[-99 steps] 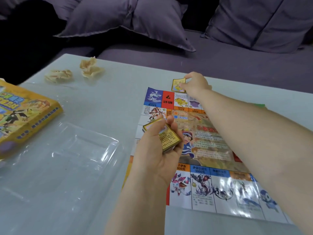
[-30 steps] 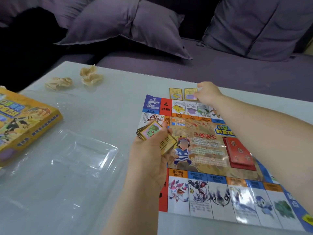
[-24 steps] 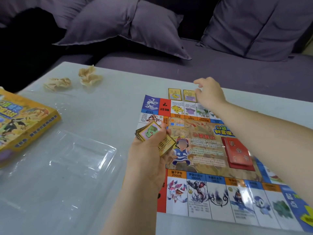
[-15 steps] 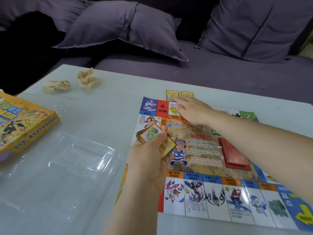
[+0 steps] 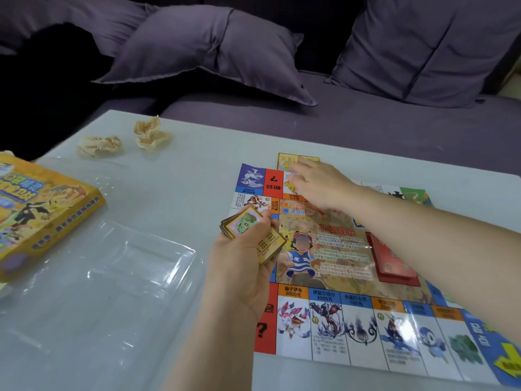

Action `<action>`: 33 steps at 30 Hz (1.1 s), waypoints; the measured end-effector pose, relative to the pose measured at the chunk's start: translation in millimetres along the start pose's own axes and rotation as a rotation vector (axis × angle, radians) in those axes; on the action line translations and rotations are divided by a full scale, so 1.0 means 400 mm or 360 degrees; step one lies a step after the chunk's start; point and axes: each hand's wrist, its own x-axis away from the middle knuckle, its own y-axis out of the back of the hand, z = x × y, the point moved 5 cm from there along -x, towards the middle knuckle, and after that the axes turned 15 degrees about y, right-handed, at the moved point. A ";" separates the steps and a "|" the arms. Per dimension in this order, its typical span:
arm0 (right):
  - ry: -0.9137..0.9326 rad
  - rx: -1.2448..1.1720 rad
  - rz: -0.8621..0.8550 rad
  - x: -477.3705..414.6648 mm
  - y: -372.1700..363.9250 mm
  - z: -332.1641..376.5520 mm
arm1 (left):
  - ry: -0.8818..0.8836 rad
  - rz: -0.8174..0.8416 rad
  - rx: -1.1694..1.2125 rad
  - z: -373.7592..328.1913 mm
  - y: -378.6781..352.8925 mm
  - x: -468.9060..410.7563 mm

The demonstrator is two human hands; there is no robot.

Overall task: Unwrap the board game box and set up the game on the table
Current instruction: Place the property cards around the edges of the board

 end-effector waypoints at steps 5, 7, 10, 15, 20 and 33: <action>0.0019 -0.1003 -0.0563 0.077 0.090 0.088 | -0.0033 0.0008 -0.0008 -0.007 0.007 0.006; 0.0046 -0.1549 -0.0433 0.140 0.085 0.146 | -0.0056 0.0011 -0.0020 -0.009 0.010 0.009; 0.0003 -0.1809 -0.0102 0.226 0.038 0.218 | -0.0100 -0.0015 -0.0051 -0.010 0.014 0.015; -0.0145 -0.2013 -0.0219 0.255 -0.011 0.218 | -0.0139 -0.0052 -0.0127 0.001 0.016 0.022; -0.0128 -0.1851 -0.0122 0.262 -0.010 0.209 | -0.0029 -0.0001 -0.0230 0.015 0.012 0.023; -0.0197 -0.1724 -0.0328 0.392 0.074 0.150 | 0.0121 0.0095 -0.0630 0.036 -0.032 0.078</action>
